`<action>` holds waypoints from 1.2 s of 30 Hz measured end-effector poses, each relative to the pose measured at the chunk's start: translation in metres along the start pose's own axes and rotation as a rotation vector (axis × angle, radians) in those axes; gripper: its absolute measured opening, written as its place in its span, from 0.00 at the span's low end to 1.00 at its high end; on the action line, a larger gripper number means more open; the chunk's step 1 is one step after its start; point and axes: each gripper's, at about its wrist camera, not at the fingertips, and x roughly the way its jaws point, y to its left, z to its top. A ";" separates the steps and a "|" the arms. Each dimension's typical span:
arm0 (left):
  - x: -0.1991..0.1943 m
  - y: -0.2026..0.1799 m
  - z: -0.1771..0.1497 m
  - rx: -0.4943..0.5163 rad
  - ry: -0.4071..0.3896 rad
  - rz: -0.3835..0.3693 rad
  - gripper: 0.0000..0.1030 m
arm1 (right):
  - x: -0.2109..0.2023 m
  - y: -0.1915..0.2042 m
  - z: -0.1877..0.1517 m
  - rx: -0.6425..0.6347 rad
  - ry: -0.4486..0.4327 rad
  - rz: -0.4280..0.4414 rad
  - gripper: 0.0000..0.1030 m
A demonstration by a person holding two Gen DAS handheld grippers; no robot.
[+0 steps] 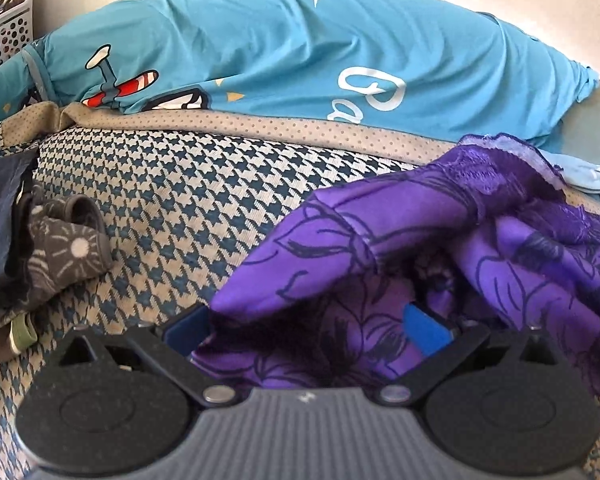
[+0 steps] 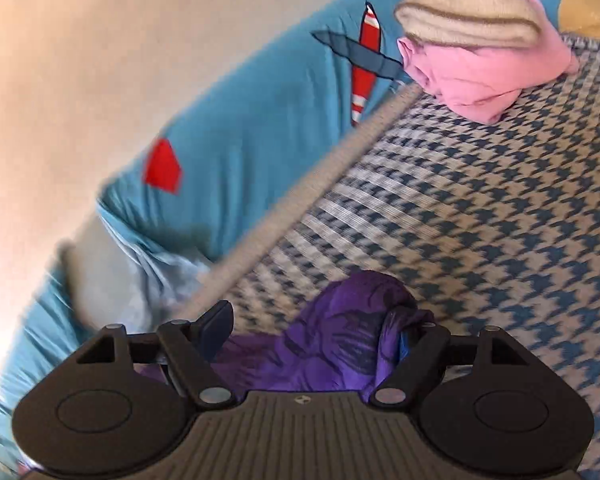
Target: Fold clothes
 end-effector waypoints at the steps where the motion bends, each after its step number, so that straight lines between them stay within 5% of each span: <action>1: 0.000 -0.001 0.000 0.003 0.000 -0.002 1.00 | 0.000 0.001 -0.001 -0.015 0.001 0.006 0.74; 5: -0.001 -0.003 -0.002 0.009 -0.003 -0.004 1.00 | -0.006 0.003 -0.004 -0.072 0.022 0.053 0.74; 10: -0.003 -0.006 -0.003 0.020 -0.005 -0.014 1.00 | -0.002 -0.013 -0.010 0.050 0.136 0.245 0.75; 13: -0.005 -0.008 -0.004 0.027 -0.012 -0.025 1.00 | 0.008 -0.007 -0.020 -0.006 0.251 0.208 0.75; 19: -0.010 -0.011 -0.007 0.044 -0.060 -0.019 1.00 | -0.014 -0.002 -0.025 0.018 0.202 0.301 0.76; 22: -0.015 -0.015 -0.014 0.087 -0.107 0.003 1.00 | -0.023 -0.009 -0.038 0.101 0.254 0.209 0.77; 26: -0.024 -0.017 -0.033 0.156 -0.135 -0.008 1.00 | -0.042 0.003 -0.058 -0.027 0.250 0.055 0.77; 36: -0.050 -0.001 -0.110 0.161 -0.108 -0.087 1.00 | -0.095 0.057 -0.143 -0.374 0.244 0.025 0.77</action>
